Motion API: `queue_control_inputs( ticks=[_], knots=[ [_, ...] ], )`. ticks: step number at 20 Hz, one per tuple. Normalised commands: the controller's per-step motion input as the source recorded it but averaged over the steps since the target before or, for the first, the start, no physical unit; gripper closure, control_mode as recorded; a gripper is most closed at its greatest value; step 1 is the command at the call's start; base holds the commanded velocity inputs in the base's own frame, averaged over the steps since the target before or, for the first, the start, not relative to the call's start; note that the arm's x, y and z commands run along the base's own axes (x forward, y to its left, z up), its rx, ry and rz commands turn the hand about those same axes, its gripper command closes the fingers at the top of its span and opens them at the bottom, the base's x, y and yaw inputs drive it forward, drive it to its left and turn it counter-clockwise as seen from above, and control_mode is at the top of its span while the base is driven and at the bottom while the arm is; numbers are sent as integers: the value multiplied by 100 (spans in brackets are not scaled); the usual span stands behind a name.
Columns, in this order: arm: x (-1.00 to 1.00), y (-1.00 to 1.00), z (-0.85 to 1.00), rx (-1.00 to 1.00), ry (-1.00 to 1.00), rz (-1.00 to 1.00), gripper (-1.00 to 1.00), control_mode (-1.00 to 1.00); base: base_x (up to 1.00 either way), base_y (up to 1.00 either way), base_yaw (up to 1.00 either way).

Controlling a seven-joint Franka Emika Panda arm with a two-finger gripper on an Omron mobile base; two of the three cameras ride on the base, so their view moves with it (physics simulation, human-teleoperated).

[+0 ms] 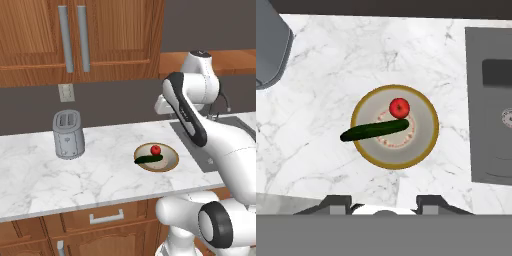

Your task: Dump the apple and cucumber from the bowl so the bowl can be washed. Place the bowl in the sink after clearing the leftovers.

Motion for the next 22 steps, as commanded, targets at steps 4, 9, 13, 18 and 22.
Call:
queue_control_inputs(
  ticks=[4, 9, 13, 18, 22],
  knots=[
    [-24, -18, -2, 5, -1, -1, -100, -100, 0, 0, 0],
    [-59, -47, -11, 13, -3, -6, -100, -100, 0, 0, 0],
    [-62, -41, -40, 12, -3, -14, -100, -100, 0, 0, 0],
    [-10, -33, -62, 0, 4, -8, -100, -100, 0, 0, 0],
    [3, -18, -63, 3, 9, -1, -100, -100, 0, 0, 0]
  ],
)
